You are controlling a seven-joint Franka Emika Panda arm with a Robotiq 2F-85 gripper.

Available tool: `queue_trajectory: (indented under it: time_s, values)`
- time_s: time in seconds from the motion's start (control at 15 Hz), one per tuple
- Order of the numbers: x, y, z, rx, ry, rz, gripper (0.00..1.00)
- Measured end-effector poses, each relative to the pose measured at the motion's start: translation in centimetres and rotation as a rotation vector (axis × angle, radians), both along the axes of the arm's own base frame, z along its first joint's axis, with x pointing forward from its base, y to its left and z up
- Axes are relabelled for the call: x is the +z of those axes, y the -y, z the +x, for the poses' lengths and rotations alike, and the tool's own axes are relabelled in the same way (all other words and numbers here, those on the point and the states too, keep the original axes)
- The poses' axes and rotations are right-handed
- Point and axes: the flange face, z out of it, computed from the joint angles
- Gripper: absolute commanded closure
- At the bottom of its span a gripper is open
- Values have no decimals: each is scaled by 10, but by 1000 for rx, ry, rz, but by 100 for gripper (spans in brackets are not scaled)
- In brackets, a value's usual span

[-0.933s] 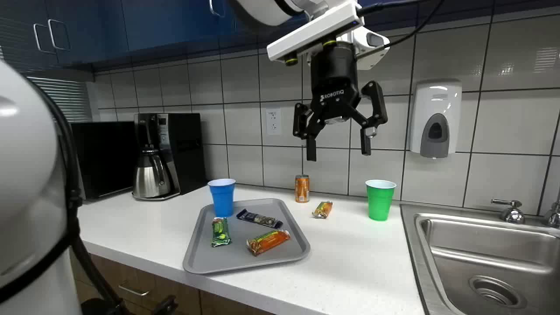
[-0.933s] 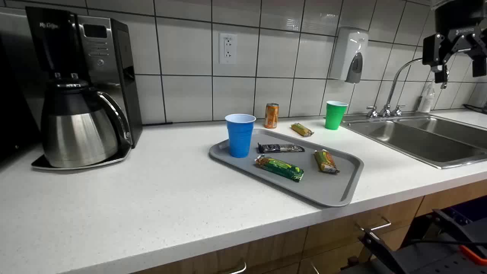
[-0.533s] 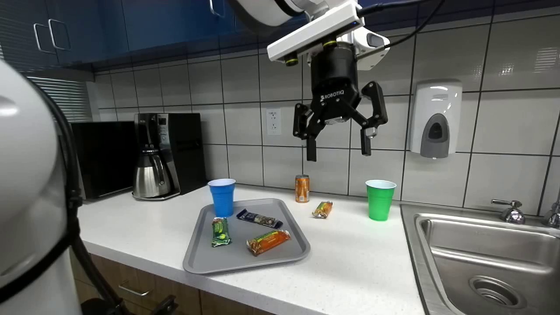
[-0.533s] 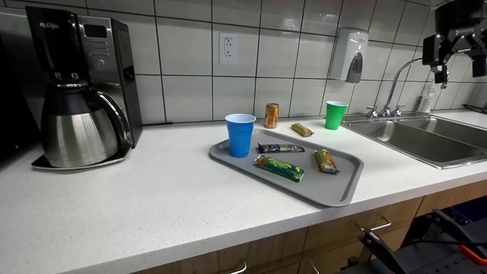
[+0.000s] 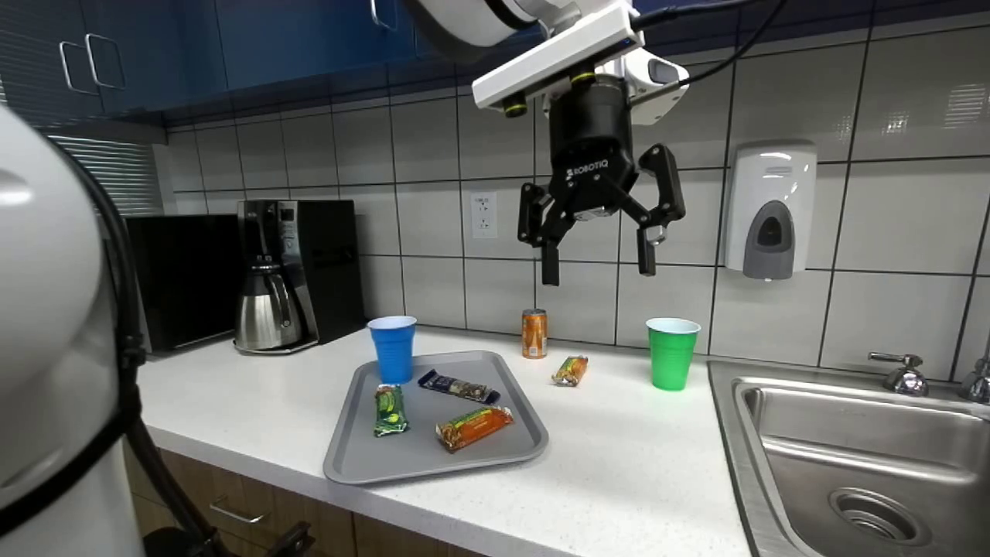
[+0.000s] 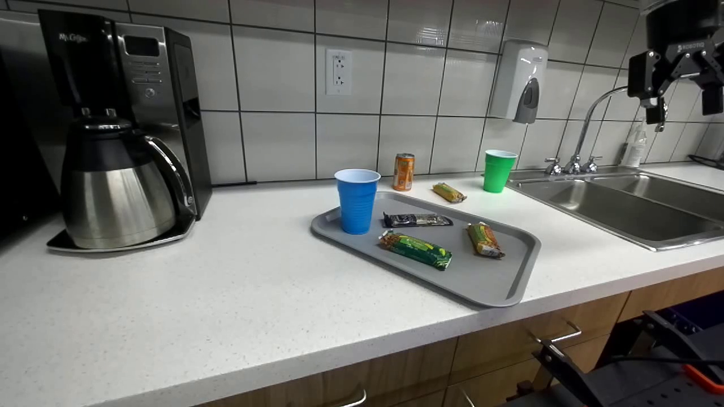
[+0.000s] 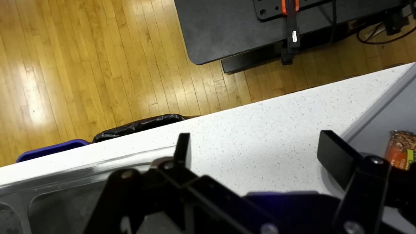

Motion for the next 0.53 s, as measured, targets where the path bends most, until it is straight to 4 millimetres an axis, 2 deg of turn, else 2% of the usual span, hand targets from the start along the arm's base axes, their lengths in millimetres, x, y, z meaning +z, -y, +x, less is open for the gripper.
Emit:
queue_trajectory:
  time_s: [0.27, 0.53]
  values:
    - [-7, -10, 2, 26, -9, 5, 0]
    - [-21, -32, 7, 85, -11, 10, 0]
